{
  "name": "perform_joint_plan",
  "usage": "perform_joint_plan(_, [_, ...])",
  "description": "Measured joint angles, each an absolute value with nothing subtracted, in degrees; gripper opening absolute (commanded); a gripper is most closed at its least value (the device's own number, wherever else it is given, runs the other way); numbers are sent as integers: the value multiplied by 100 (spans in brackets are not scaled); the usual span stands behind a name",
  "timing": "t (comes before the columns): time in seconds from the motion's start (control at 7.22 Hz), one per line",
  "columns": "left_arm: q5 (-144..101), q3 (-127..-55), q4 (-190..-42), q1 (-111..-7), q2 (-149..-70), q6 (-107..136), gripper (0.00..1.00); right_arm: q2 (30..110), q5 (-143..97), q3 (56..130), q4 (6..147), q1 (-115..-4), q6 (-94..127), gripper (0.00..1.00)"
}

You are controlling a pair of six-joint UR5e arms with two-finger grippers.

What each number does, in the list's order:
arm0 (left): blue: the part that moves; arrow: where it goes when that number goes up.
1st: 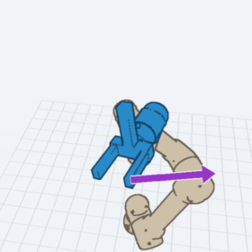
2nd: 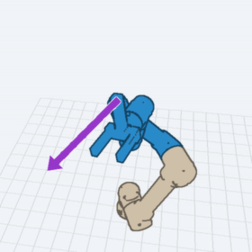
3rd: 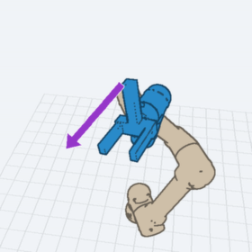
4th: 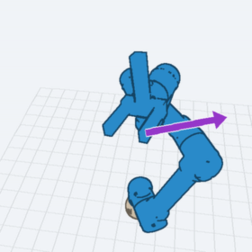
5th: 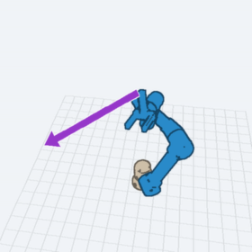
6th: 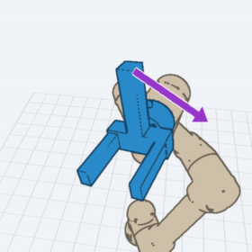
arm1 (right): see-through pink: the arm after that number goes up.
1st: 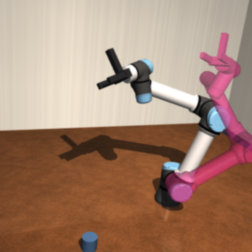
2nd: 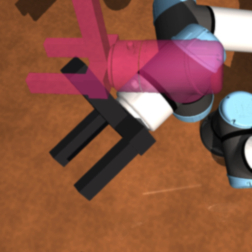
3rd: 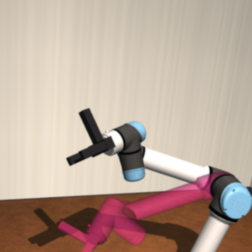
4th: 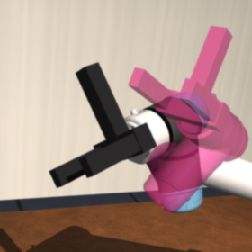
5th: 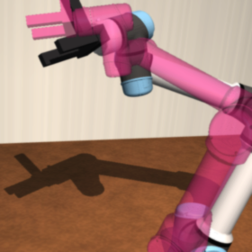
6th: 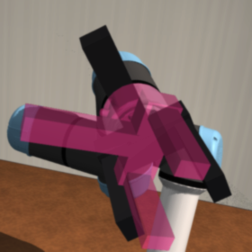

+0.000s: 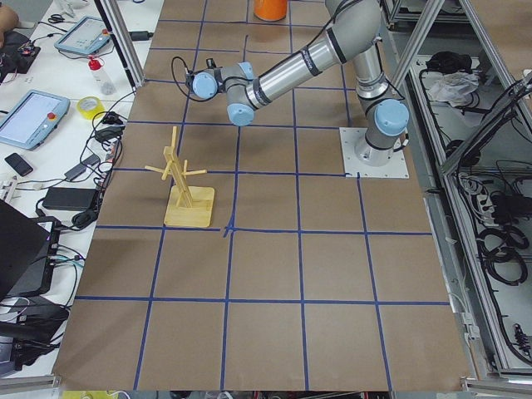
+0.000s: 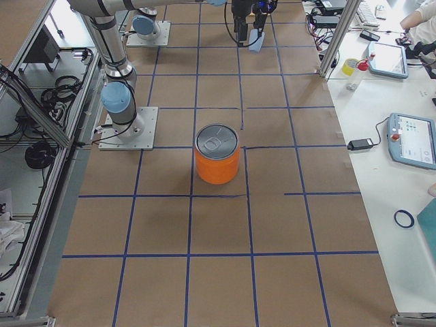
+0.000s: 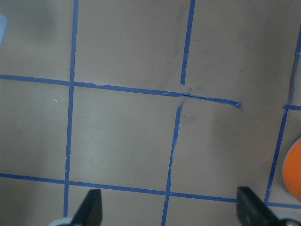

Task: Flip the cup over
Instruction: 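Rotate the cup upright and set it down with the left gripper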

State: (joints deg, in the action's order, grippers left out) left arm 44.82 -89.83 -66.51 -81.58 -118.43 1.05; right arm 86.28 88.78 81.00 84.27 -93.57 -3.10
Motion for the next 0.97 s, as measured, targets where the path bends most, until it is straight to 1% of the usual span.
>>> perform_joint_plan(0.14, [5369, -8494, -6641, -8167, -11865, 104, 0, 8650, 8850, 8130, 8440, -9370, -306, 100])
perform_joint_plan(0.28, [6217, -8176, -6589, -8194, -11891, -209, 0, 8677, 8843, 8144, 8466, -9372, -286, 100])
perform_joint_plan(0.42, [7133, -8012, -6417, -8254, -11920, -858, 0, 8718, 8870, 8154, 8472, -9366, -278, 100])
perform_joint_plan(0.69, [8527, -7971, -6029, -8353, -12018, -2303, 0, 8794, 8904, 8160, 8488, -9355, -294, 100])
perform_joint_plan(0.97, [8898, -8237, -5719, -8387, -12073, -2785, 0, 8827, 8923, 8161, 8491, -9348, -301, 100])
